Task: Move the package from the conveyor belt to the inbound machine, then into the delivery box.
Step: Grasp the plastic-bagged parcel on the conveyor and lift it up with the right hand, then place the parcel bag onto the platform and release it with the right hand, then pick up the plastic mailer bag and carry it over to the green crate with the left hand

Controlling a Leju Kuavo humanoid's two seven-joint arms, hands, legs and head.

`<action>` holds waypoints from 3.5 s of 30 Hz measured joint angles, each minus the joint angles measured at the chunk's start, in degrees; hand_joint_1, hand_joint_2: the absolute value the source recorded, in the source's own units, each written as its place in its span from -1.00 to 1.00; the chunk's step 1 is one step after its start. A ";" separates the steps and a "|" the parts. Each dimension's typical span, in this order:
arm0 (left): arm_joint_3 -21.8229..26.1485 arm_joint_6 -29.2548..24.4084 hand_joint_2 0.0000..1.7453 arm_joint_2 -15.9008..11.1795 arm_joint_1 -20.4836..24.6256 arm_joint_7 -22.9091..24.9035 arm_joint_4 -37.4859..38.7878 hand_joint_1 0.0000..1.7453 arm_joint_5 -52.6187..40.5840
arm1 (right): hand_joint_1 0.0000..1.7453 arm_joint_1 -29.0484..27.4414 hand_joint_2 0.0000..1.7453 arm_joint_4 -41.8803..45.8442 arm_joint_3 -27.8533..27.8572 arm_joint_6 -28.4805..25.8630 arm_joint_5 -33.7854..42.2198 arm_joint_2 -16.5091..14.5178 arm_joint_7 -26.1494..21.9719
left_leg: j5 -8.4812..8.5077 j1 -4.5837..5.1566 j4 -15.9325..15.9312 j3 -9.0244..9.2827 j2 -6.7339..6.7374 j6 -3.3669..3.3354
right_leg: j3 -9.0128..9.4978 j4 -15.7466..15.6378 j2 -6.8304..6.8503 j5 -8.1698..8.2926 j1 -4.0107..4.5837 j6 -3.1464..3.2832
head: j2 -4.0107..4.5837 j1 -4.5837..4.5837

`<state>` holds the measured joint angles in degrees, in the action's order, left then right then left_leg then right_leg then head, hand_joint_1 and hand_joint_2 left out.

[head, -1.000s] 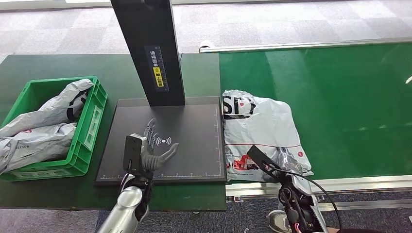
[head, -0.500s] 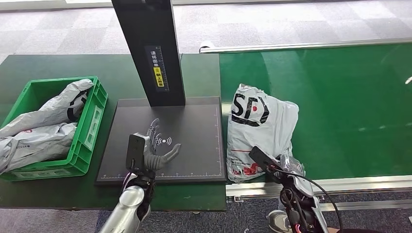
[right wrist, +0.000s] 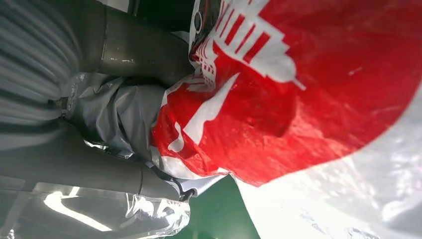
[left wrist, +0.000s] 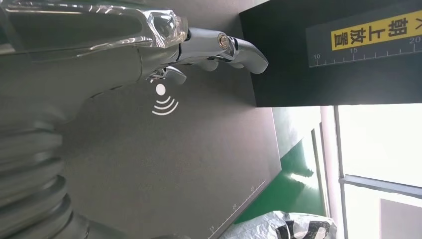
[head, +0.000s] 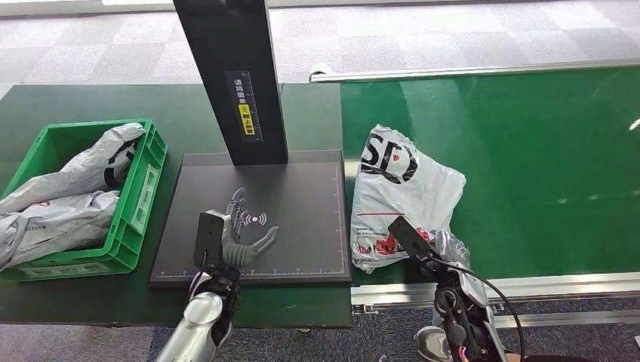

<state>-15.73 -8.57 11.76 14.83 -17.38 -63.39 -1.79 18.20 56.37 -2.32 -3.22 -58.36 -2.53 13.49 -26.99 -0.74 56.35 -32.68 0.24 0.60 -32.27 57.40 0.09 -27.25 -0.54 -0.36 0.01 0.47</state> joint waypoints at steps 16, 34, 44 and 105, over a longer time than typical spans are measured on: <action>4.08 -25.08 1.00 1.37 -4.04 -17.86 -12.34 -1.00 -4.76 | 1.00 -3.51 1.00 18.89 0.84 -21.76 16.91 -4.25 -28.26 | -0.01 -0.02 -0.02 -0.06 0.03 0.01 | -0.06 0.01 -0.01 -0.04 0.02 0.01 | 0.00 -0.01; 8.62 -29.24 1.00 0.66 -5.47 -22.55 -25.47 -1.00 1.10 | 1.00 5.91 1.00 6.57 -28.47 3.17 11.18 -3.52 -37.48 | 0.01 -0.09 -0.03 -0.05 0.04 0.03 | -0.04 0.03 0.02 -0.03 0.10 0.02 | 0.00 0.00; 10.21 -29.24 1.00 0.72 -5.50 -22.55 -27.44 -1.00 1.25 | 1.00 9.49 1.00 1.41 -33.44 4.51 11.18 -3.49 -37.62 | 0.00 -0.04 -0.03 -0.06 0.01 0.02 | -0.04 0.02 0.02 -0.03 0.05 0.01 | 0.00 0.01; -3.70 -10.13 1.00 -6.73 -1.03 11.10 -3.47 -1.00 -39.90 | -1.00 11.93 1.00 -9.50 -28.72 4.39 38.27 -7.07 -30.82 | 0.00 -0.06 -0.02 -0.06 0.06 0.02 | -0.12 0.01 -0.01 -0.03 0.06 0.02 | 0.00 0.01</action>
<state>-19.43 -18.71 5.03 13.80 -6.28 -66.86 -41.69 30.12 46.87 -31.04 1.17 -20.09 -9.60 -17.32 -26.98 -0.80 56.33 -32.74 0.29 0.63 -32.39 57.41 0.08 -27.27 -0.47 -0.35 0.01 0.48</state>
